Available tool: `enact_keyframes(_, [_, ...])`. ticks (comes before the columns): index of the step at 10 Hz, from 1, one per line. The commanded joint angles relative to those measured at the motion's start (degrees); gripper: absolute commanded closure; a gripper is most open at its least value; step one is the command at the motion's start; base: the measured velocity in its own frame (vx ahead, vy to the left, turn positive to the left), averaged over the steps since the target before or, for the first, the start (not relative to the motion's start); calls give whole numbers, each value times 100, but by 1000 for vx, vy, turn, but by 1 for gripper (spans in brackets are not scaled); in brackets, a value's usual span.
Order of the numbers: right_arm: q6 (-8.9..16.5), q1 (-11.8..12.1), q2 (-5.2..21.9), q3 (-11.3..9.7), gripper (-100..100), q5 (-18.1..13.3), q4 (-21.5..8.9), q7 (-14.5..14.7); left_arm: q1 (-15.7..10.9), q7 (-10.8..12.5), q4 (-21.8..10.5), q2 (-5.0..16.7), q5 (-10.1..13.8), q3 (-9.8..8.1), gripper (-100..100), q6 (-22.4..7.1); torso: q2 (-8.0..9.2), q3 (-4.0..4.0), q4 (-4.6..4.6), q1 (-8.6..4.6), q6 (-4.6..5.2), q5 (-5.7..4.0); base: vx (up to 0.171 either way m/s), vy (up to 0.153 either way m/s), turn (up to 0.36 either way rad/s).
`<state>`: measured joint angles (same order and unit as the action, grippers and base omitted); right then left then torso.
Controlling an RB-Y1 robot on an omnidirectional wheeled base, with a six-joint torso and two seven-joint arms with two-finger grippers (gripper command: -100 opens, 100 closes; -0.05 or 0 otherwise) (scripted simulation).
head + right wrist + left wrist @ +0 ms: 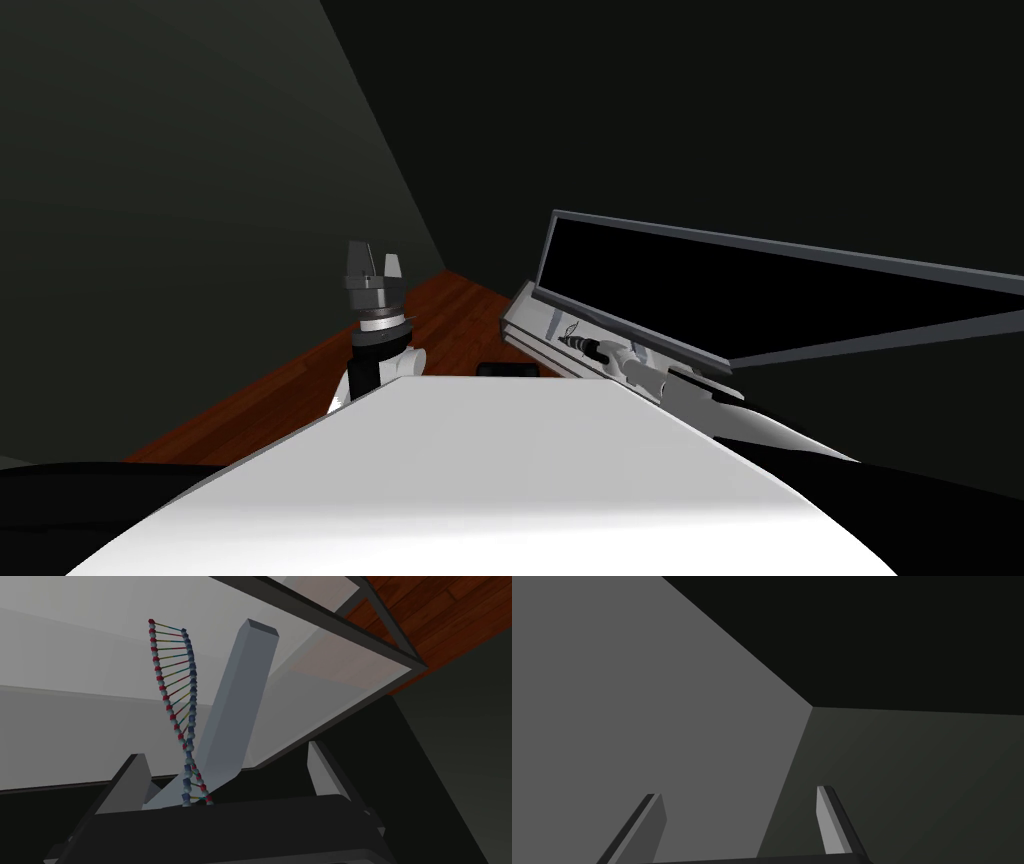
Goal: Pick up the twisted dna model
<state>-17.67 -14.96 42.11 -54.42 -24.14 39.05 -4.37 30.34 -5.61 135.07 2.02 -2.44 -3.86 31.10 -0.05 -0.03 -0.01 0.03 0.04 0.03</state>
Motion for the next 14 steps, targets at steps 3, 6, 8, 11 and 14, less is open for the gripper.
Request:
enact_keyframes(3, [28, -166, 96, -166, -100, -28, -406, -47, 0, 0, 0, 0, 0, 0, 0, 0, -3, -2, 0, 0, -1, 0, 44, 16, 59])
enact_keyframes(6, [32, -182, -136, -49, -100, -31, -542, 41, 0, 0, 0, 0, 0, 0, 0, 0, 2, 1, 0, -1, 1, -1, 24, -5, 30])
enact_keyframes(8, [126, -131, -324, 75, -100, -34, -628, 167, 0, 0, 0, 1, 0, 0, 0, 0, -8, -5, -2, -29, -8, -13, 25, -74, 60])
enact_keyframes(11, [66, -137, -435, 162, 100, -31, -798, 268, 0, 0, 0, 0, 0, 0, 0, 0, -35, -23, -10, -42, -13, -24, 12, -30, 24])
enact_keyframes(14, [59, -138, -437, 160, 100, -29, -792, 261, 0, 0, 0, 0, 0, 0, 0, 0, -31, -21, -9, -27, -12, -17, 0, -2, -2])
